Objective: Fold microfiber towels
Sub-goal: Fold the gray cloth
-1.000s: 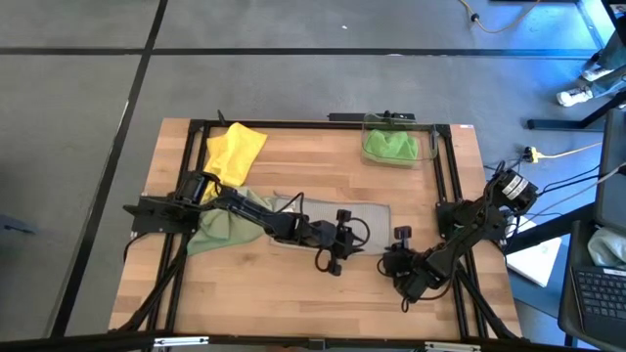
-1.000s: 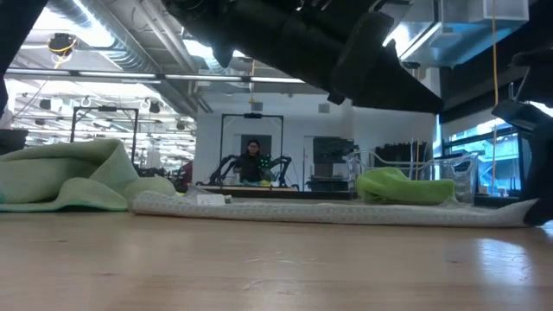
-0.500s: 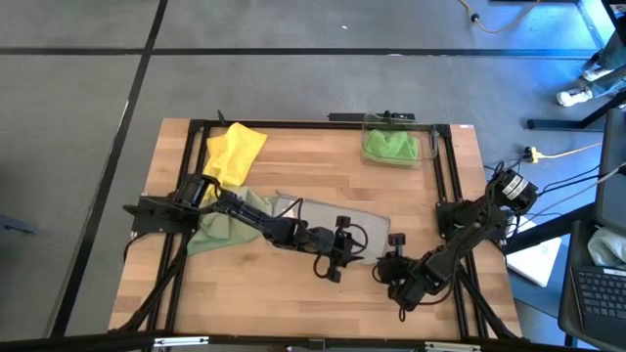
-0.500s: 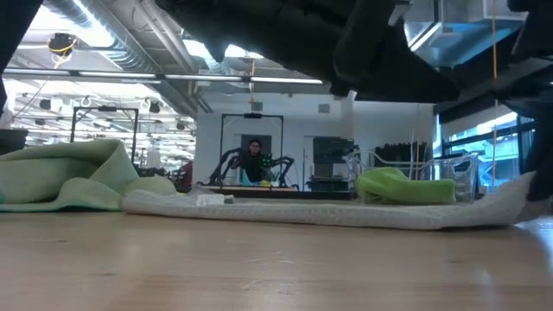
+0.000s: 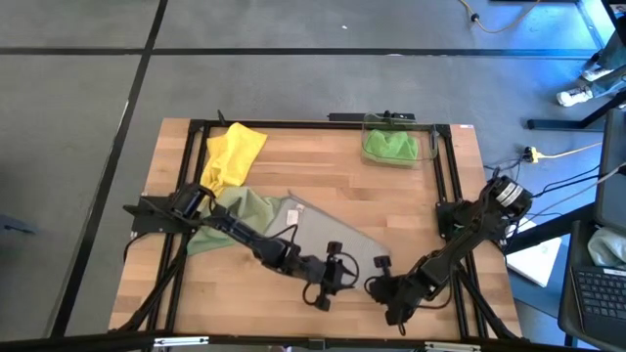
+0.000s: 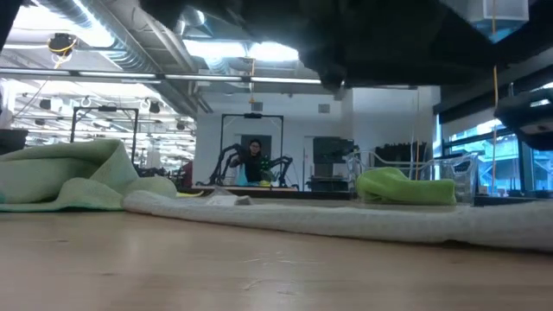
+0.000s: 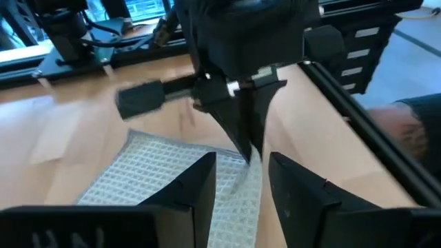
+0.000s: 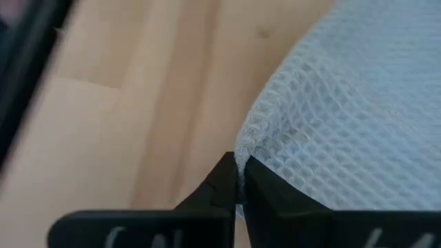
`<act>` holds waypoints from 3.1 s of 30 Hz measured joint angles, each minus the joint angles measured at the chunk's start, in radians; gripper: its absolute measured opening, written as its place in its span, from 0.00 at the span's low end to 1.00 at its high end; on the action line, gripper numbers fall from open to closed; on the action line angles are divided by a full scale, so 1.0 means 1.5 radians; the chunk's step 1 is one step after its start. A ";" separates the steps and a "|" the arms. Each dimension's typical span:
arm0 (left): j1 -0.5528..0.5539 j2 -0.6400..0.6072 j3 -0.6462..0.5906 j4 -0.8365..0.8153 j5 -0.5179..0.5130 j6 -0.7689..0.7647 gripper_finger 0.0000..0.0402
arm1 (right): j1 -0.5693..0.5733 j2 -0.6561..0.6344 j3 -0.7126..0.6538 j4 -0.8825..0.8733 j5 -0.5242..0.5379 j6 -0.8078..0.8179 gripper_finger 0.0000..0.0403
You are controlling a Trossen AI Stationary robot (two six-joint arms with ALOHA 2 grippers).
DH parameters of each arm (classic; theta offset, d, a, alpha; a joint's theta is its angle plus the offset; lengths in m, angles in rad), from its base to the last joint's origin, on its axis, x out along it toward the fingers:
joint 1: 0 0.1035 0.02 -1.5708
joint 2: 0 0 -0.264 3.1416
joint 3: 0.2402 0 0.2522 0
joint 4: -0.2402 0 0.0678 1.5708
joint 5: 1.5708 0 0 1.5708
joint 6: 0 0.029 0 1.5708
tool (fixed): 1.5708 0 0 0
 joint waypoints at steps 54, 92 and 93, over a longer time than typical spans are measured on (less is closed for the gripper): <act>-0.122 0.000 0.140 -0.279 -0.081 0.096 0.32 | 0.043 -0.018 0.178 -0.122 0.112 -0.151 0.55; -0.082 0.207 0.549 -0.672 0.089 0.142 0.32 | 0.181 -0.031 0.107 -0.372 0.216 0.214 0.49; -0.083 0.207 0.549 -0.665 0.100 0.142 0.32 | 0.181 -0.030 0.092 -0.355 0.203 0.215 0.49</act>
